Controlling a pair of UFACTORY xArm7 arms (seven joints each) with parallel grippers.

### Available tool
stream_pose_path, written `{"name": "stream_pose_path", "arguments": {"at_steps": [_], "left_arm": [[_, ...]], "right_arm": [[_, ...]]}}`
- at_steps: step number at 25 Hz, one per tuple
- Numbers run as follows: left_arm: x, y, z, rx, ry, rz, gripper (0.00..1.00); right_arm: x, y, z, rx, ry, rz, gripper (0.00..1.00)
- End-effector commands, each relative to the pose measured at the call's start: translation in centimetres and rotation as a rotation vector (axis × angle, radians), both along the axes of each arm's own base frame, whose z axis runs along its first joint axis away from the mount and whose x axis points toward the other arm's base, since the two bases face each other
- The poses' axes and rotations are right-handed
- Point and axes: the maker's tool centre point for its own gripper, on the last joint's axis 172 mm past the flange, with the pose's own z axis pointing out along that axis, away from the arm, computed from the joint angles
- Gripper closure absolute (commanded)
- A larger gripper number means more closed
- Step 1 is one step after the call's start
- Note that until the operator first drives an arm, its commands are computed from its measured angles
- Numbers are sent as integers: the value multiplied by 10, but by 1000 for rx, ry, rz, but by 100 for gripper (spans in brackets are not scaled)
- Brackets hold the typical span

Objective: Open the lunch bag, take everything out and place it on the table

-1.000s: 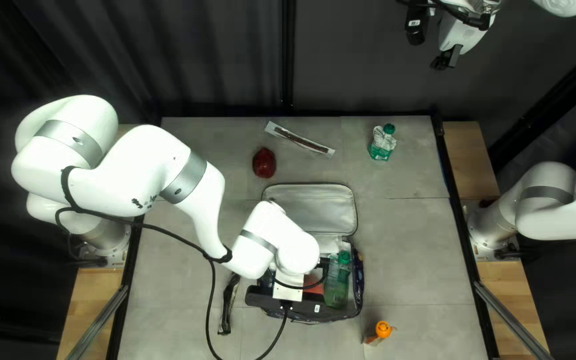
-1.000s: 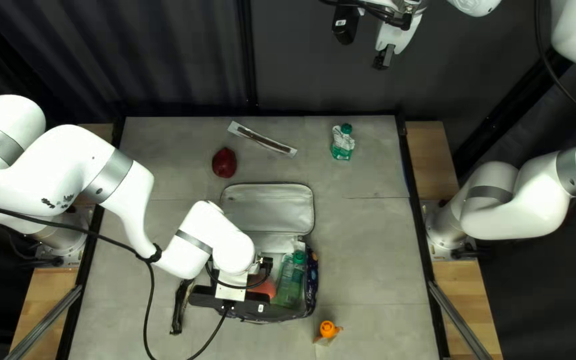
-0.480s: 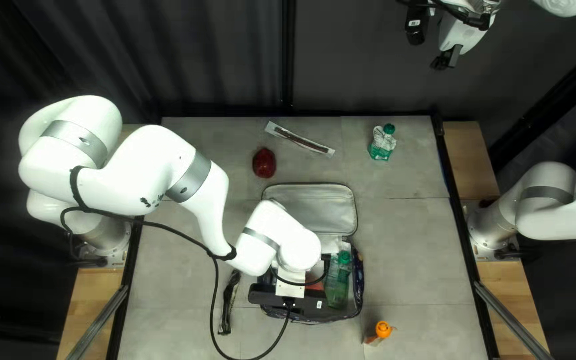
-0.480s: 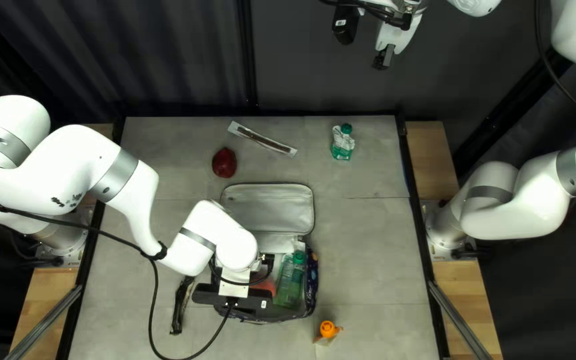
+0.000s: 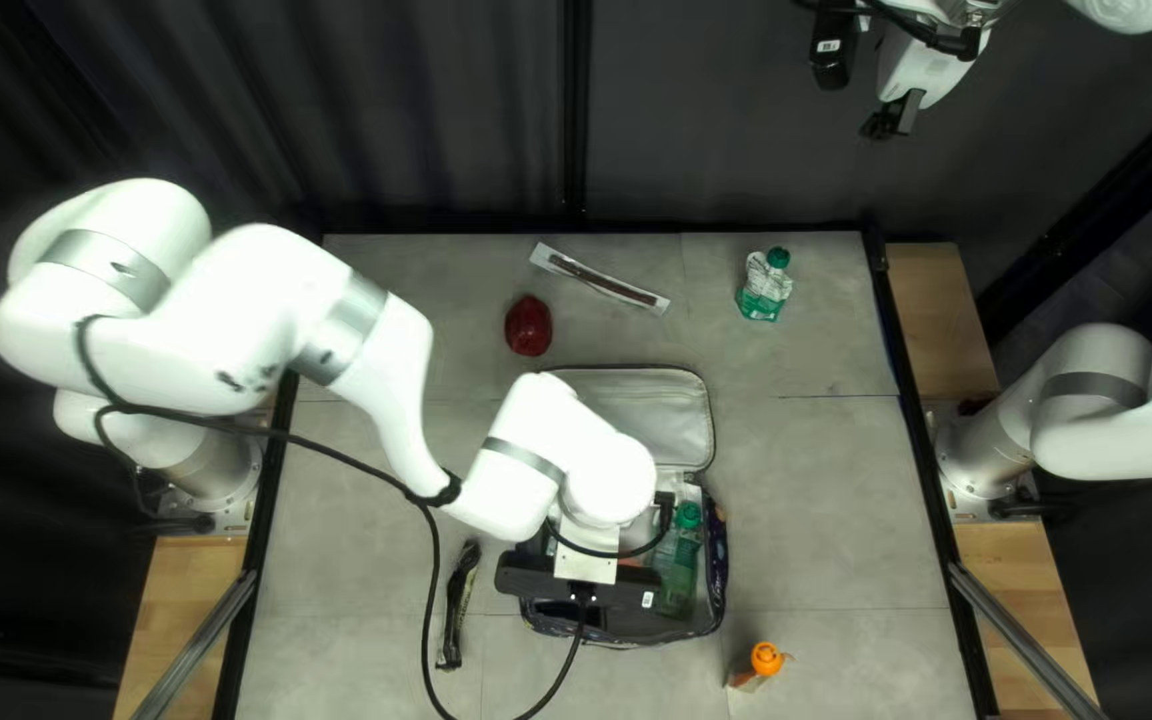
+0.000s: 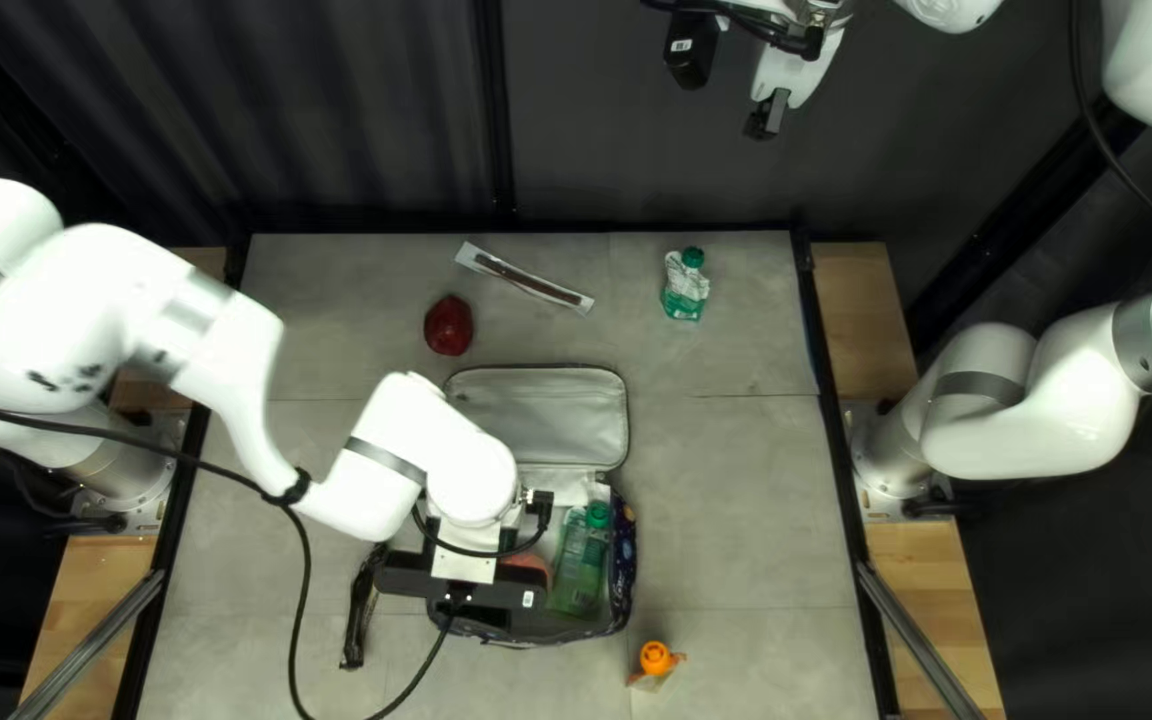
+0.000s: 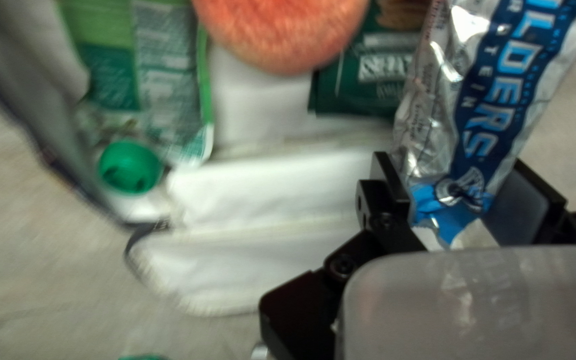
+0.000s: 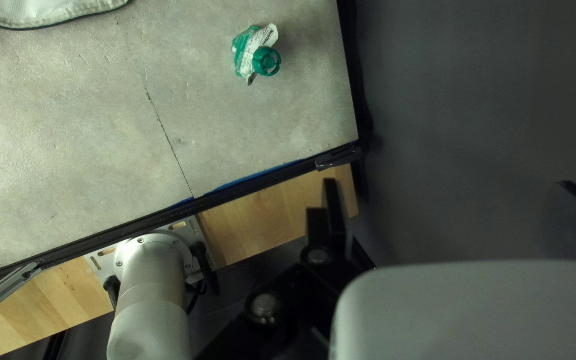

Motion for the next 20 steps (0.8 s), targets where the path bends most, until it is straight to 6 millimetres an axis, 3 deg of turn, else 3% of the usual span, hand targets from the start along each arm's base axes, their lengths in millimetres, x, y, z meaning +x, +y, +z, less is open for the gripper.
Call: {"name": "stream_pose_path", "arguments": {"at_steps": [1,4,7,8,20], "left_arm": [[-53,51,21,-23,1,37,100],[-94,99,16,-34,-1,86,100],[-119,135,13,-66,-4,101,100],[-132,161,11,-86,3,112,100],[-139,168,8,-100,7,136,100]], "right_arm": [[0,0,0,0,0,0,0],[0,0,0,0,0,0,0],[0,0,0,0,0,0,0],[0,0,0,0,0,0,0],[0,0,0,0,0,0,0]]}}
